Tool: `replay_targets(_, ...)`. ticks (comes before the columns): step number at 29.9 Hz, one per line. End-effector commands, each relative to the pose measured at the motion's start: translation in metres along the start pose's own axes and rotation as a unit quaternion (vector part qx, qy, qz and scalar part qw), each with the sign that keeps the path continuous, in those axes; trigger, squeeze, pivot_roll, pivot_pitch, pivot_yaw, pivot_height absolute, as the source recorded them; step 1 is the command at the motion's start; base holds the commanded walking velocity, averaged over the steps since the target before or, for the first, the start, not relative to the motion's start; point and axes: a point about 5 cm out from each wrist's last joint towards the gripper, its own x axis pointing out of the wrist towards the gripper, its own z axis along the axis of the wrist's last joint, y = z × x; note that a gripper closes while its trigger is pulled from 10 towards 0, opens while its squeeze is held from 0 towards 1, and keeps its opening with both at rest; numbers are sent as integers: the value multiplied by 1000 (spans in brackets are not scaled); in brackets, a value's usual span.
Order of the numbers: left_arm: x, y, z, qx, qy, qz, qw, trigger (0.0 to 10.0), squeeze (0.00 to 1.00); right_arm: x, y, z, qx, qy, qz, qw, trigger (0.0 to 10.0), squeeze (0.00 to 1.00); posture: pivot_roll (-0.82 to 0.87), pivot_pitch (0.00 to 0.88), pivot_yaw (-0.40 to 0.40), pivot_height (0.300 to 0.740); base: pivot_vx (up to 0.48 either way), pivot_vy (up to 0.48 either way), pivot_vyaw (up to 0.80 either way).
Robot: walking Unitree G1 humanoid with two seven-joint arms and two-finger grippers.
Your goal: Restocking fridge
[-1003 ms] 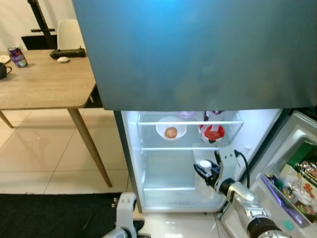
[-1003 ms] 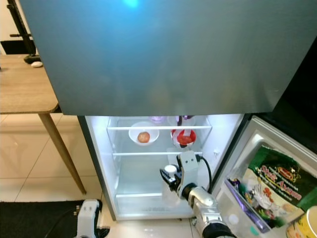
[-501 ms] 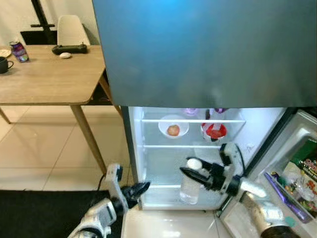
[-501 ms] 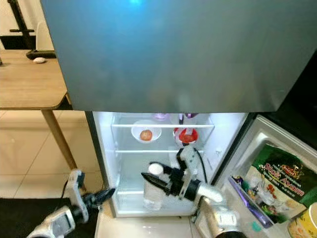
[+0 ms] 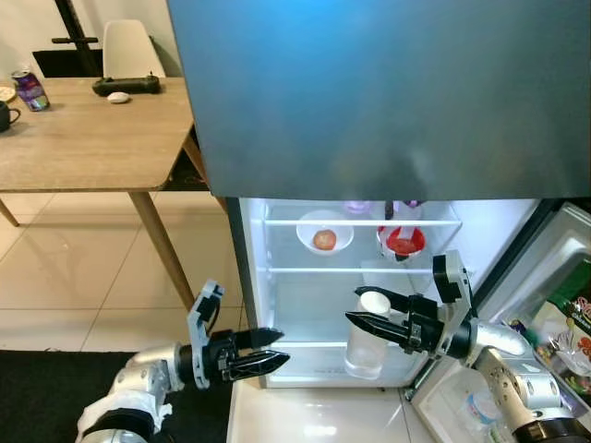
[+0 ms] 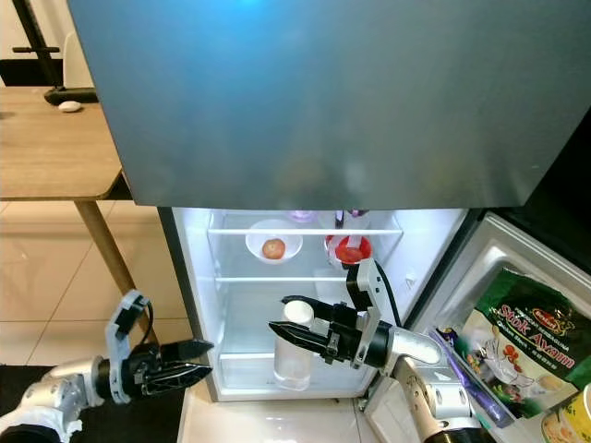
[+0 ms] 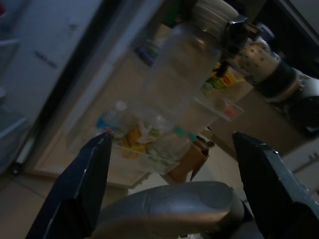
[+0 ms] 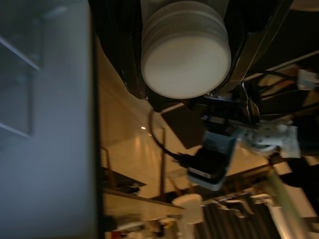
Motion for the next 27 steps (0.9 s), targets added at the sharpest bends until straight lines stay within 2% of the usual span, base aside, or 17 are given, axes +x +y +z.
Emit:
replay_targets(1, 5, -8, 3, 7, 28, -27, 999, 10000, 1000, 5, 6, 6, 0, -1, 26, 1000, 10000, 0, -52, 0, -20, 740, 0, 0, 0)
replay_targets(2, 5, -8, 3, 7, 28, -27, 999, 10000, 1000, 5, 6, 6, 0, -1, 26, 1000, 10000, 0, -52, 0, -20, 740, 0, 0, 0)
replay_targets(4, 18, -15, 5, 33, 68, -59, 995, 10000, 1000, 14, 11, 10, 0, -2, 54, 999, 10000, 0, -53, 0, -20, 740, 0, 0, 0)
replay_targets(6, 21, -17, 6, 44, 82, -67, 993, 10000, 1000, 17, 13, 12, 0, -4, 65, 998, 10000, 0, -54, 0, -19, 740, 0, 0, 0)
replay_targets(8, 26, -18, 10, 76, 107, -73, 989, 10000, 1000, 25, 18, 15, 0, -8, 86, 996, 10000, 0, -53, 0, -20, 740, 0, 0, 0)
replay_targets(9, 28, -19, 12, 90, 122, -77, 985, 10000, 443, 28, 20, 16, -1, -9, 93, 996, 10000, 0, -53, 0, -20, 740, 0, 0, 0)
replay_targets(10, 28, -19, 12, 90, 122, -77, 985, 10000, 443, 28, 20, 16, -1, -9, 93, 996, 10000, 0, -53, 0, -20, 740, 0, 0, 0)
replay_targets(11, 29, -19, 13, 108, 135, -75, 982, 10000, 43, 30, 21, 17, -1, -8, 98, 995, 10000, 0, -53, 0, -20, 740, 0, 0, 0)
replay_targets(13, 29, -19, 13, 108, 135, -75, 982, 10000, 43, 30, 21, 17, -1, -8, 98, 995, 10000, 0, -53, 0, -20, 740, 0, 0, 0)
replay_targets(14, 30, -20, 16, 119, 142, -74, 980, 10000, 0, 32, 22, 19, -1, -8, 101, 995, 10000, 0, -49, 0, -18, 740, 0, 0, 0)
replay_targets(19, 37, -21, 22, 172, 181, -59, 966, 10000, 0, 37, 25, 22, -3, -7, 108, 994, 10000, 0, -49, 0, -12, 740, 0, 0, 0)
replay_targets(23, 43, -18, 26, 198, 167, -44, 965, 10000, 0, 41, 27, 22, -4, -7, 107, 994, 10000, 0, -50, 0, -11, 740, 0, 0, 0)
replay_targets(27, 48, -17, 28, 196, 154, -38, 968, 10000, 0, 43, 28, 22, -3, -9, 107, 994, 10000, 0, -51, 0, -10, 740, 0, 0, 0)
